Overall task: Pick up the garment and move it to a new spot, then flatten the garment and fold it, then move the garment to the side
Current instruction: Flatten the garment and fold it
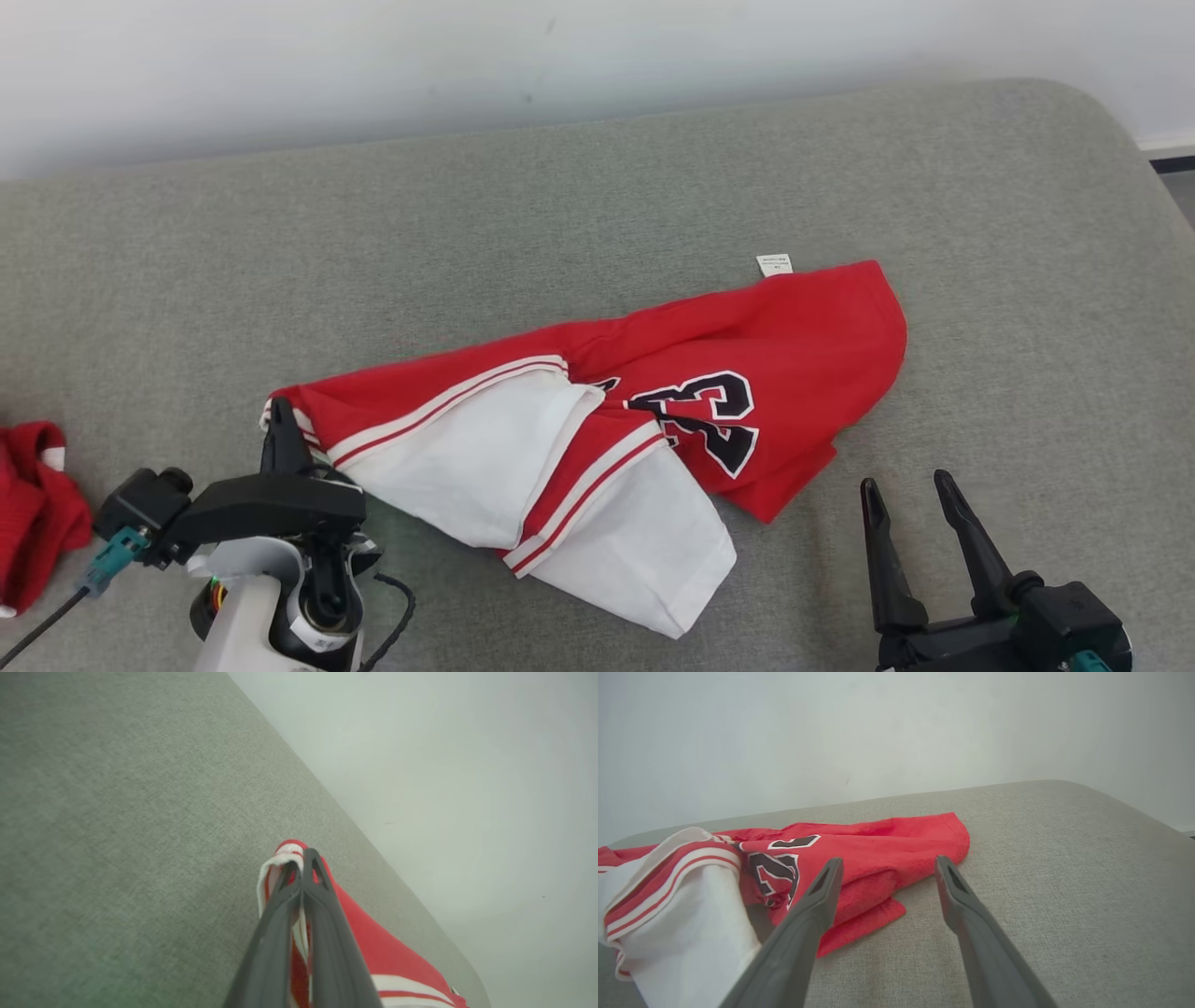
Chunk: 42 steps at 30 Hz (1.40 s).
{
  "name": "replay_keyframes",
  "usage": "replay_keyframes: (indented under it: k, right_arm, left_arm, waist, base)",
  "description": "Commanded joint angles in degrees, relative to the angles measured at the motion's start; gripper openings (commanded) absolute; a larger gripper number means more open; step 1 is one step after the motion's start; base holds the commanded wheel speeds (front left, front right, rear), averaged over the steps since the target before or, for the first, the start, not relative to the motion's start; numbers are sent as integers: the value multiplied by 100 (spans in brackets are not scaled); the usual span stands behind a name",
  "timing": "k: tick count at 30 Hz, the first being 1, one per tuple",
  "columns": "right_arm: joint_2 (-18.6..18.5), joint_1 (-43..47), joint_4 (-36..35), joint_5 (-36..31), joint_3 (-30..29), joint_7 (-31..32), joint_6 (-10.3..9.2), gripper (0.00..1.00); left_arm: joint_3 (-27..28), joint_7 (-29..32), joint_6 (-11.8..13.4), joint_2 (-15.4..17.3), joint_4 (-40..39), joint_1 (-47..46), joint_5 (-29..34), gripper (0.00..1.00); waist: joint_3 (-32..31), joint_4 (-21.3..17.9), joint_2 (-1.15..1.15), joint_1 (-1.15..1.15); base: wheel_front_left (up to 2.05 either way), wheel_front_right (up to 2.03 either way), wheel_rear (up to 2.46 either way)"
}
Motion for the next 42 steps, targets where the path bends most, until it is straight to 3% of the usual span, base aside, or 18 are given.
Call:
replay_keyframes:
  k: [1, 9, 17, 18, 19, 20, 24, 34, 37, 42]
  right_arm:
    - [-2, -55, -5, -44, 9, -2, -12, 100]
    - [-1, -127, -21, -7, 45, -2, -12, 100]
    - [-1, -169, -29, -18, 26, -2, -12, 100]
    - [-1, -166, -32, -19, 25, -2, -12, 100]
    - [-1, -166, -33, -20, 28, -2, -12, 100]
    - [-2, -166, -31, -19, 25, -2, -12, 100]
    - [-1, -125, -15, -18, -30, -2, -12, 100]
    - [0, 3, -5, 21, -108, -2, -12, 100]
    - [-2, 40, 3, 27, -109, -2, -12, 100]
    - [-2, 76, 0, 31, -157, -2, -12, 100]
  left_arm:
    - [38, -18, -60, -14, 175, -94, 38, 0]
    - [574, -19, -189, 76, 905, -775, 478, 0]
    - [773, -19, -132, 217, 1100, -1231, 1629, 0]
    - [804, -19, -85, 238, 1086, -1269, 1837, 5]
    - [802, -18, -73, 256, 1102, -1287, 2002, 46]
    - [795, -18, -64, 264, 1142, -1302, 2179, 100]
    - [583, -19, -17, 195, 1271, -1249, 2732, 100]
    - [141, -18, -130, 251, 1396, -613, 3333, 100]
    - [136, -19, -154, 274, 1156, -309, 3435, 100]
    - [247, -19, -150, 193, 38, 428, 3703, 100]
  waist:
    - [44, 60, 0, 0]
    - [165, -81, 0, 0]
    - [214, -224, 0, 0]
    - [216, -235, 0, 0]
    - [217, -249, 0, 0]
    - [216, -260, 0, 0]
    - [163, -243, 0, 0]
    - [-60, 6, 0, 0]
    - [-133, 70, 0, 0]
    - [-206, 177, 0, 0]
  base:
    - [0, 0, 0]
    - [0, 0, 0]
    - [0, 0, 0]
    - [0, 0, 0]
    - [0, 0, 0]
    - [0, 0, 0]
    - [0, 0, 0]
    - [0, 0, 0]
    - [0, 0, 0]
    - [0, 0, 0]
